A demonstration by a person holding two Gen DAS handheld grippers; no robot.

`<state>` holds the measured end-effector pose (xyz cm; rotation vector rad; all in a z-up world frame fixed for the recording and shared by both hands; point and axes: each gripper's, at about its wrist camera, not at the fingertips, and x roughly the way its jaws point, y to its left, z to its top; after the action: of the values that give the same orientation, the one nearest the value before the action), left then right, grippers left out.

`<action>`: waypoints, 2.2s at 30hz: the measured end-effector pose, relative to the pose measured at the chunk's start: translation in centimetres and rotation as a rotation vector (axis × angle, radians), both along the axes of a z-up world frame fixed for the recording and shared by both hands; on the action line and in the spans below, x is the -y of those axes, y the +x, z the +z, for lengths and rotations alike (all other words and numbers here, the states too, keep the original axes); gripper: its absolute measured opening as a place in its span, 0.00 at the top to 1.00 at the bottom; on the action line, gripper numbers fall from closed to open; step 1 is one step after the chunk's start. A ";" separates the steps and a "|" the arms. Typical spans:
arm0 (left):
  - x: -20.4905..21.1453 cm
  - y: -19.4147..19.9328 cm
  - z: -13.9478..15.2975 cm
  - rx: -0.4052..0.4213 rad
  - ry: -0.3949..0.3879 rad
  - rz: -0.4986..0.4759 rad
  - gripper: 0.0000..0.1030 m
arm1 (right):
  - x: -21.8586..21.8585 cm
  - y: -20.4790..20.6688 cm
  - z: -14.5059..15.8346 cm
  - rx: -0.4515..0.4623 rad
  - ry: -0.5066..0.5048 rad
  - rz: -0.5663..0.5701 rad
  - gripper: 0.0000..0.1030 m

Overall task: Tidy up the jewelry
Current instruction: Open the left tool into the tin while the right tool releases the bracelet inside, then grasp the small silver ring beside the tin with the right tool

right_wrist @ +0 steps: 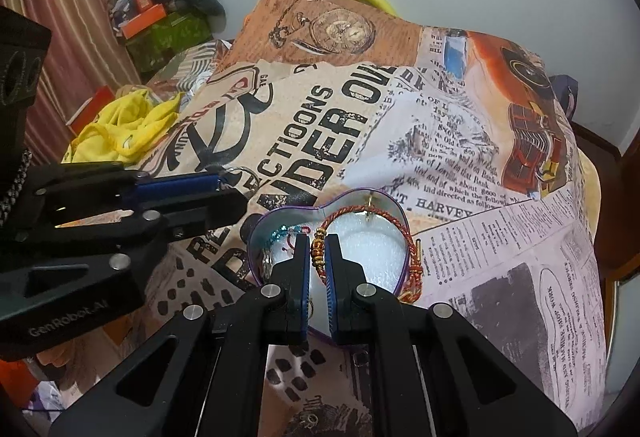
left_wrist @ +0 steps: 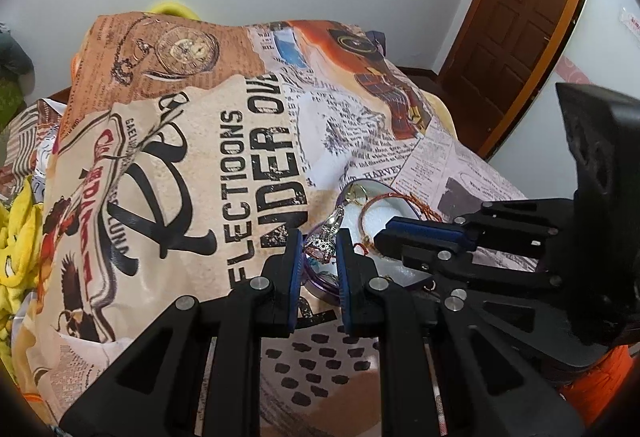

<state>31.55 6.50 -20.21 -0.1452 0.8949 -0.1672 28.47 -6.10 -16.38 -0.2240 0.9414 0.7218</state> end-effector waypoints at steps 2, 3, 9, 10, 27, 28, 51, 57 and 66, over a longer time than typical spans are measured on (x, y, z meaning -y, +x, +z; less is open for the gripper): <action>0.3 0.2 -0.3 -0.010 0.002 -0.010 0.85 | 0.2 0.0 0.0 -0.004 -0.003 -0.001 0.93; 0.5 0.3 -0.4 -0.013 0.006 -0.014 0.85 | 0.3 0.0 0.0 -0.006 -0.002 -0.002 0.92; 1.5 0.7 -0.8 -0.026 0.016 -0.039 0.85 | 1.6 -0.3 0.5 0.017 -0.010 -0.033 0.92; 1.6 0.7 -0.9 -0.029 0.017 -0.044 0.85 | 1.9 -0.4 0.7 0.022 -0.013 -0.039 0.92; 2.8 0.2 -0.9 -0.048 0.050 -0.072 0.85 | 5.5 -2.8 0.5 0.047 -0.031 -0.097 0.67; 2.6 0.1 -0.9 -0.049 0.046 -0.069 0.85 | 5.6 -3.0 0.2 0.044 -0.035 -0.096 0.67; 1.6 -1.6 -0.8 -0.045 0.065 -0.032 0.66 | 3.9 -3.0 -3.8 0.010 -0.113 -0.046 0.79; 1.6 -2.5 -0.5 -0.044 0.059 -0.033 0.66 | 3.5 -3.3 -4.0 0.021 -0.116 -0.023 0.92; 2.9 -4.1 -0.3 -0.063 0.064 -0.058 0.66 | 4.6 -4.0 -3.0 0.017 -0.089 -0.057 0.92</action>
<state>27.45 3.57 -20.49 -0.0647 0.9665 -0.1887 24.51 -10.72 -19.37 -0.2805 0.9608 0.6257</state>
